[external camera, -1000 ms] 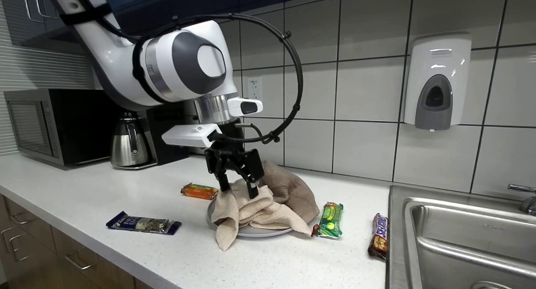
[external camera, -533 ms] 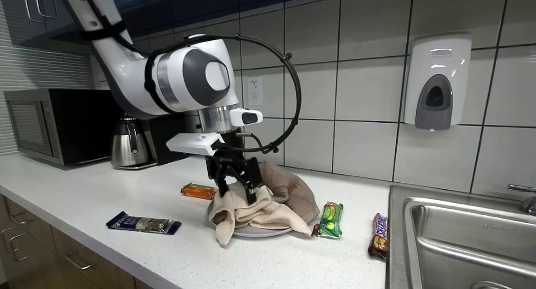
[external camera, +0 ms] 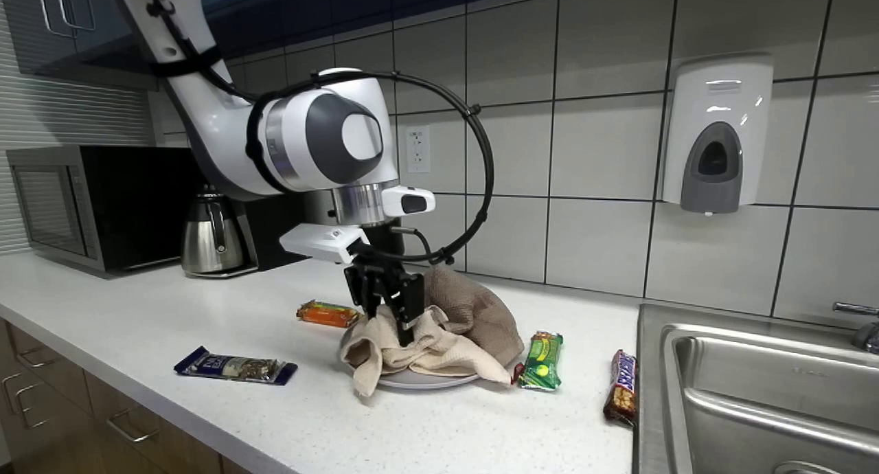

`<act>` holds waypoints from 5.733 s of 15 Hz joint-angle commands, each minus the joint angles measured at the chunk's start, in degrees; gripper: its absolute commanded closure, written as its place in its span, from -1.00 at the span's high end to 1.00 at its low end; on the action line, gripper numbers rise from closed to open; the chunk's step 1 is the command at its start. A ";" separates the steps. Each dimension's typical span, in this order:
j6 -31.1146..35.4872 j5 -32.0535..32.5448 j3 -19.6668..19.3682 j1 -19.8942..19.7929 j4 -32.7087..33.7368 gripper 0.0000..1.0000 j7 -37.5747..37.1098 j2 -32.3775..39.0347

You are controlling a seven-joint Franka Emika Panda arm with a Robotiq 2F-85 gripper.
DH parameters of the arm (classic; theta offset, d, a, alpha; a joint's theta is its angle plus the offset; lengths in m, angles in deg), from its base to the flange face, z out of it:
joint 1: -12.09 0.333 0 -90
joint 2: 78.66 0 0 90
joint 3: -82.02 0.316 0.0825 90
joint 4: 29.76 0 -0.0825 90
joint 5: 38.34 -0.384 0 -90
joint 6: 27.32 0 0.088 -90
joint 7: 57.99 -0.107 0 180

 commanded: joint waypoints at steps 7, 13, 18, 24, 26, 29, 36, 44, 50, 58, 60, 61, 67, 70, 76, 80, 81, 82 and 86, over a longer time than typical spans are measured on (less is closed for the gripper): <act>-2.07 -3.69 -1.25 1.04 -1.94 -1.00 -0.08 -5.39; -5.08 -5.45 0.25 1.08 -7.02 -0.94 -1.15 -15.66; -10.25 -5.99 3.47 1.36 -8.94 -0.94 -2.23 -24.19; -14.03 -6.46 9.53 3.10 -6.63 -0.94 -4.65 -28.33; -14.29 -6.55 11.39 4.05 -5.53 -0.94 -5.42 -28.26; -14.32 -6.47 13.90 5.53 -3.31 -0.94 -6.28 -27.21; -14.08 -5.60 18.82 8.29 2.41 -0.94 -7.73 -22.72; -13.99 -2.24 22.41 11.28 12.23 -0.94 -10.81 -11.59; -15.05 2.24 21.45 16.70 20.49 -0.94 -13.54 -1.94; -16.81 3.13 17.20 24.16 30.68 -0.94 -13.61 7.47; -17.50 2.70 15.95 25.22 31.81 -0.94 -13.56 8.71; -17.72 2.61 15.32 25.60 32.06 -0.94 -13.58 9.16; -19.01 1.87 12.48 26.35 32.58 -0.94 -13.20 11.26; -19.99 1.45 11.97 26.52 32.80 -0.94 -13.05 12.39; -20.58 1.24 11.54 26.62 33.24 0.20 -12.62 13.15; -20.51 1.23 11.21 26.44 32.68 0.80 -12.73 12.10; -20.50 1.15 11.14 26.30 32.43 0.94 -12.70 11.68; -20.44 0.86 11.10 26.06 31.92 1.00 -12.59 11.08; -20.50 -0.25 10.58 25.15 29.53 1.00 -12.60 7.98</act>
